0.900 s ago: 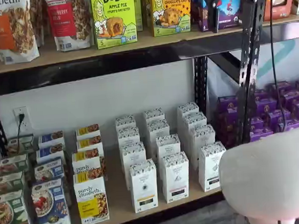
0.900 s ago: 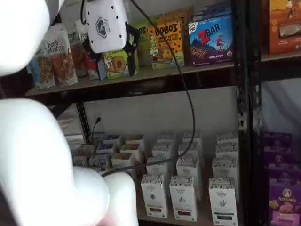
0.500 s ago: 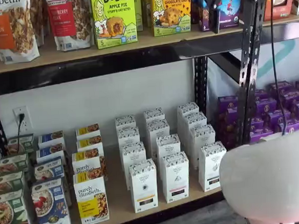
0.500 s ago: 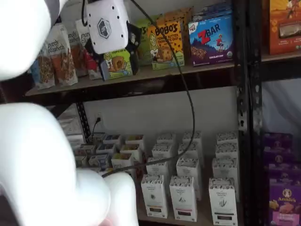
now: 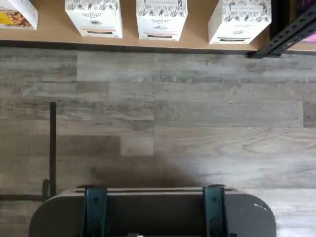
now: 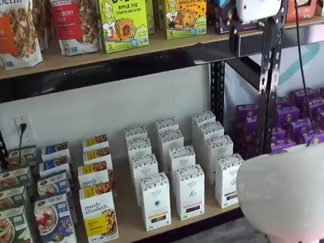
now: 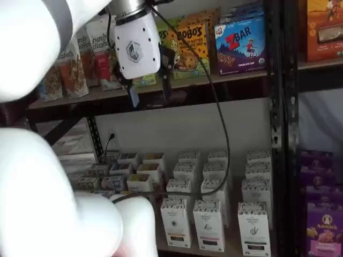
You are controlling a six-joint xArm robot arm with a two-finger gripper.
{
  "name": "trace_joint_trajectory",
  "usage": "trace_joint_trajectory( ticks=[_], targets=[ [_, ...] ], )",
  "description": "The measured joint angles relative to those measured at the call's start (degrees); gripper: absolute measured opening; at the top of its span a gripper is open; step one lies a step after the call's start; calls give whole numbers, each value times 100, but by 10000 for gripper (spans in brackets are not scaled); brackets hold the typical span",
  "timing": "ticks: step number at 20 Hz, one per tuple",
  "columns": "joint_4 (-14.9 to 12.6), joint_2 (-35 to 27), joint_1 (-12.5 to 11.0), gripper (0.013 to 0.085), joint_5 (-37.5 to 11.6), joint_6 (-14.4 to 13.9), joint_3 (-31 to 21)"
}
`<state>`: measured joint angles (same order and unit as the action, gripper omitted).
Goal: Pick up the white box with a green strip in the middle, on the bottom shelf, the sixth box from the left
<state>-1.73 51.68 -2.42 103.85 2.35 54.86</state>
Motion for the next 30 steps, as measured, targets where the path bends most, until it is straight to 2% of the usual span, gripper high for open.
trace_joint_trajectory(
  ticks=[4, 8, 15, 18, 19, 22, 28, 30],
  targets=[
    [1, 192, -116, 850, -591, 92, -616],
    [88, 254, -231, 850, -1017, 181, -1129],
    [260, 355, -395, 850, -2033, 334, -2130],
    [50, 273, -263, 850, -2394, 178, -2476],
    [62, 298, -270, 850, -2539, 183, -2584],
    [309, 403, -422, 850, -3058, 377, -2954],
    [353, 138, -541, 850, -3883, 531, -3536],
    [194, -52, -484, 850, -4184, 411, -3689]
  ],
)
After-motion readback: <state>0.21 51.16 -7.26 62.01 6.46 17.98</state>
